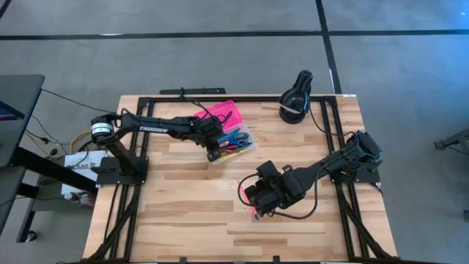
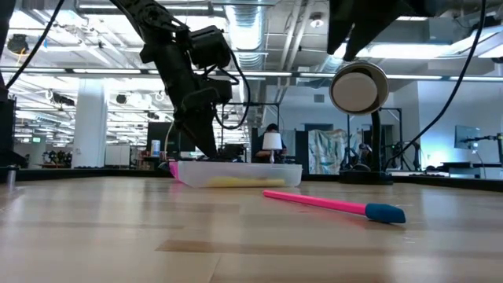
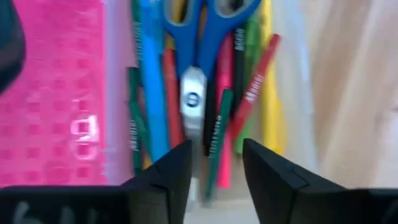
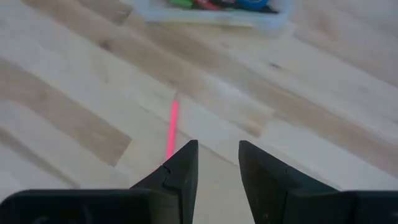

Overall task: Pick & place school supplies into a supply box
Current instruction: Put the pink pencil into the pink supply box

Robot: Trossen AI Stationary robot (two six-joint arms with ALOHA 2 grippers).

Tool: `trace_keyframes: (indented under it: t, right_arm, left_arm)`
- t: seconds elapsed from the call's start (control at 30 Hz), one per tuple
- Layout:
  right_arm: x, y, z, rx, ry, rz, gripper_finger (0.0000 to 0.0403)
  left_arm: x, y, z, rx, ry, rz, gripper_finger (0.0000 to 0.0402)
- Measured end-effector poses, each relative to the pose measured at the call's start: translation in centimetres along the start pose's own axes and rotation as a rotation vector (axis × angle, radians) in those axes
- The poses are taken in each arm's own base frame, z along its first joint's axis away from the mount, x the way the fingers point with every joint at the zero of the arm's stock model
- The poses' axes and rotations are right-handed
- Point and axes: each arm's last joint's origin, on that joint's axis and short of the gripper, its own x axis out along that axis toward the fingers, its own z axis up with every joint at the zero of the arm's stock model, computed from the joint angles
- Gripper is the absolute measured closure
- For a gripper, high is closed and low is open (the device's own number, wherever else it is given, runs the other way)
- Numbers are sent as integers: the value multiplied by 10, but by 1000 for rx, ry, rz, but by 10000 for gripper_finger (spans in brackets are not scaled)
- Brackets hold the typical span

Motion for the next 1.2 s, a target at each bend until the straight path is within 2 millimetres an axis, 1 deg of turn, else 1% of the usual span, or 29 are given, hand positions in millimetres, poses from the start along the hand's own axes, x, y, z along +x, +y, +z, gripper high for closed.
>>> trace_keyframes:
  t: [0.1, 0.2, 0.3, 0.43, 0.53, 0.6, 0.73, 0.83, 0.97, 1.07, 1.2]
  right_arm:
    - [2, 7, 5, -17, 19, 74, 294]
    - [4, 16, 12, -53, 36, 170, 294]
    - [6, 21, 19, -75, 79, 248, 294]
    - [12, 23, 22, -72, 165, 274, 294]
    - [24, 23, 20, -58, 246, 238, 294]
    - [36, 29, 19, -45, 305, 247, 294]
    - [65, 39, 7, -66, 422, 218, 291]
    - [81, 43, 0, -73, 458, 189, 280]
    - [94, 48, -9, -59, 504, 166, 254]
    - [97, 51, -11, -47, 538, 194, 231]
    - [96, 51, -14, -46, 547, 182, 207]
  left_arm:
    - [-4, -2, -1, -1, 12, -64, 249]
    - [-20, -9, 2, 38, -27, -165, 243]
    - [-44, -19, 1, 88, -77, -185, 247]
    - [-86, -30, -6, 167, -161, -181, 259]
    - [-118, -33, -18, 181, -225, -166, 268]
    - [-139, -34, -26, 172, -284, -168, 272]
    - [-179, -35, -45, 149, -378, -155, 278]
    - [-204, -34, -60, 121, -450, -137, 281]
    - [-229, -30, -79, 73, -514, -120, 283]
    - [-242, -26, -91, 31, -550, -112, 284]
    - [-252, -20, -103, -13, -576, -98, 284]
